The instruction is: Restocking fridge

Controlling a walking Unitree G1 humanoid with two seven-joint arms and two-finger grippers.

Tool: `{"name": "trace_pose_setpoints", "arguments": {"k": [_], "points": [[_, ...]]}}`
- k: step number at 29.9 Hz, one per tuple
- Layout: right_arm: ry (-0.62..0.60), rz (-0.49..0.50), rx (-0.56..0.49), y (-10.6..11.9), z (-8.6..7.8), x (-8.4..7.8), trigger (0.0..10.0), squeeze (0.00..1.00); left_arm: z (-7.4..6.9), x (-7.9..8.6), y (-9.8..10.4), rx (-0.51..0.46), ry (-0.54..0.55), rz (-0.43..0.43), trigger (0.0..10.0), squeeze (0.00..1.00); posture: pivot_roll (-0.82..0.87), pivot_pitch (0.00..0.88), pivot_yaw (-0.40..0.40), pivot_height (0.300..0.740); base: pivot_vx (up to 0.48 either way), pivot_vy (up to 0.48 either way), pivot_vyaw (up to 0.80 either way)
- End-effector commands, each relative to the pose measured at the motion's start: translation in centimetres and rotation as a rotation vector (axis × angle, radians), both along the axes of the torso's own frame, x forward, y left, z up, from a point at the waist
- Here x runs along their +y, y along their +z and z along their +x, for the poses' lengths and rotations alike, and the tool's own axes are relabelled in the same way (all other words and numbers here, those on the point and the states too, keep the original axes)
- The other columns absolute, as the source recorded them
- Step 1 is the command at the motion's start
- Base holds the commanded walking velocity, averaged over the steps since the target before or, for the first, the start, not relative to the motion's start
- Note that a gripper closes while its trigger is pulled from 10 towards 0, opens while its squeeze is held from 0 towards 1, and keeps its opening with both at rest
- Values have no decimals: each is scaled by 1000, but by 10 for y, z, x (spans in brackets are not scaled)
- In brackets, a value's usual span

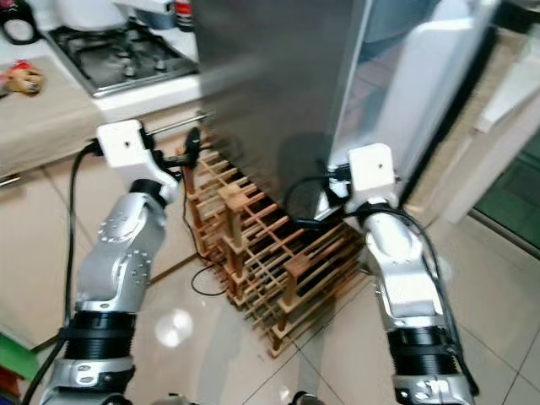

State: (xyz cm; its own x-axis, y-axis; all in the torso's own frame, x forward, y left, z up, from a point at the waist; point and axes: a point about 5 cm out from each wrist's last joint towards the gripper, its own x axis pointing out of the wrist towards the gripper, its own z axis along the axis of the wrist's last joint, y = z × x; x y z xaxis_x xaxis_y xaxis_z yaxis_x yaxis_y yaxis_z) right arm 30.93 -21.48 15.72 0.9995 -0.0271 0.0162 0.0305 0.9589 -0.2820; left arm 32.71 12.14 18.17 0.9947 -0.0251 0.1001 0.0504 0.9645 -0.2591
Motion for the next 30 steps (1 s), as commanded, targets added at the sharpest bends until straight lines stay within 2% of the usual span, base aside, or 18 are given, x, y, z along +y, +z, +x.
{"name": "trace_pose_setpoints", "arguments": {"k": [1,4,5,7,9,13,14,15,19,20,30], "points": [[-207,-50,-7,4,-9,-46,10000,16,0,-7,1,7,-27,-1,10000,0,-86,0,-5,740,0,0,0],[-391,-109,25,2,-28,-88,10000,12,0,-8,0,11,-34,-3,10000,0,-92,0,-2,740,0,0,0],[-433,-111,28,2,-32,-95,10000,12,0,-8,-1,14,-35,-3,10000,0,-99,0,3,740,0,0,0],[-462,-107,21,5,-35,-100,10000,16,1,-8,-2,19,-38,-4,10000,0,-104,0,6,740,0,0,0],[-375,-73,-27,13,-28,-81,10000,16,2,-10,-3,23,-44,0,10000,0,-112,0,13,740,0,0,0],[-124,45,-107,23,-14,-26,10000,0,4,-12,-1,11,-42,26,10000,0,-111,0,13,740,0,0,0],[-88,63,-114,24,-12,-18,10000,0,5,-12,0,4,-40,36,10000,0,-111,0,13,740,0,0,0],[-88,63,-114,24,-12,-18,10000,0,5,-12,0,4,-40,36,10000,0,-111,0,13,740,0,0,0],[35,128,-85,17,-8,12,10000,20,6,-10,2,-14,-25,52,10000,0,-94,0,6,740,0,0,569],[79,155,-77,16,-6,24,10000,24,7,-6,-2,10,-2,39,10000,0,-87,0,4,740,0,0,738],[202,216,-60,13,-3,52,10000,47,7,3,-6,40,79,80,10000,0,-64,0,-2,740,0,0,702]]}}
